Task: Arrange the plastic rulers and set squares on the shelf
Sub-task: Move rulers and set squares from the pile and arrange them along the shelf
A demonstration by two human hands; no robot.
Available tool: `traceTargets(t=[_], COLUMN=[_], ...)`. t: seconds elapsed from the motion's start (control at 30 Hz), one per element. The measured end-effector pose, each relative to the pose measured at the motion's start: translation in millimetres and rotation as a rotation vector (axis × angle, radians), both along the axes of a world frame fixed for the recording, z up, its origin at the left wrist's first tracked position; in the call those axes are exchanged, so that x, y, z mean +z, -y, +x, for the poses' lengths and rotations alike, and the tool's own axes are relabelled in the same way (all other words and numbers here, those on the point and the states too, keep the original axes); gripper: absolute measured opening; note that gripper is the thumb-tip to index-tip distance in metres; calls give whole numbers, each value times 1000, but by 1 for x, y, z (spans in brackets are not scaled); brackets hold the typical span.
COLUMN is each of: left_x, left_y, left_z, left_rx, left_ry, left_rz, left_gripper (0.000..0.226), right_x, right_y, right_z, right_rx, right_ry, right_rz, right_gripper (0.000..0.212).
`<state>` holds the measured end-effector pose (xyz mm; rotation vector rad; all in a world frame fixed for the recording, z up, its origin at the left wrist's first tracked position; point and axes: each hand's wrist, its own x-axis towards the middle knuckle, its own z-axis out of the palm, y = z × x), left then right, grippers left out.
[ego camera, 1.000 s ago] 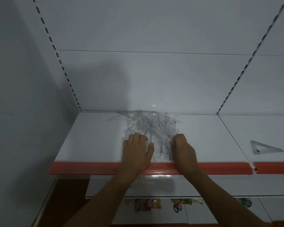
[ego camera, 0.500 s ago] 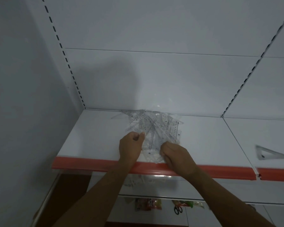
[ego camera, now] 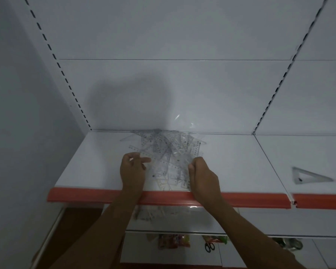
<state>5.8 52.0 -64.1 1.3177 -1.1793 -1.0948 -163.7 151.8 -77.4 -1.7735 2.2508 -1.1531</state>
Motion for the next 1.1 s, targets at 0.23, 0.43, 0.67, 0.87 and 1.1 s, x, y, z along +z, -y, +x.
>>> traceTargets(t=[0.23, 0.43, 0.67, 0.87, 1.1], left_x=[22, 48, 59, 48, 58], left_y=[4, 9, -65, -183, -320], left_z=[-18, -70, -172, -249, -306], left_rx=[13, -158, -580, -971, -1252], left_ry=[-94, -220, -198, -99, -40], left_rz=[9, 29, 40, 131, 95], left_gripper=[12, 9, 7, 10, 16], right_x=[6, 35, 68, 70, 77], right_y=[2, -10, -105, -251, -391], right_z=[-2, -13, -78, -111, -137], right_rx=[-84, -248, -485, -834, -1064], right_ry=[182, 303, 46, -15, -62], right_rz=[41, -57, -19, 87, 86], right_gripper=[32, 33, 29, 22, 26])
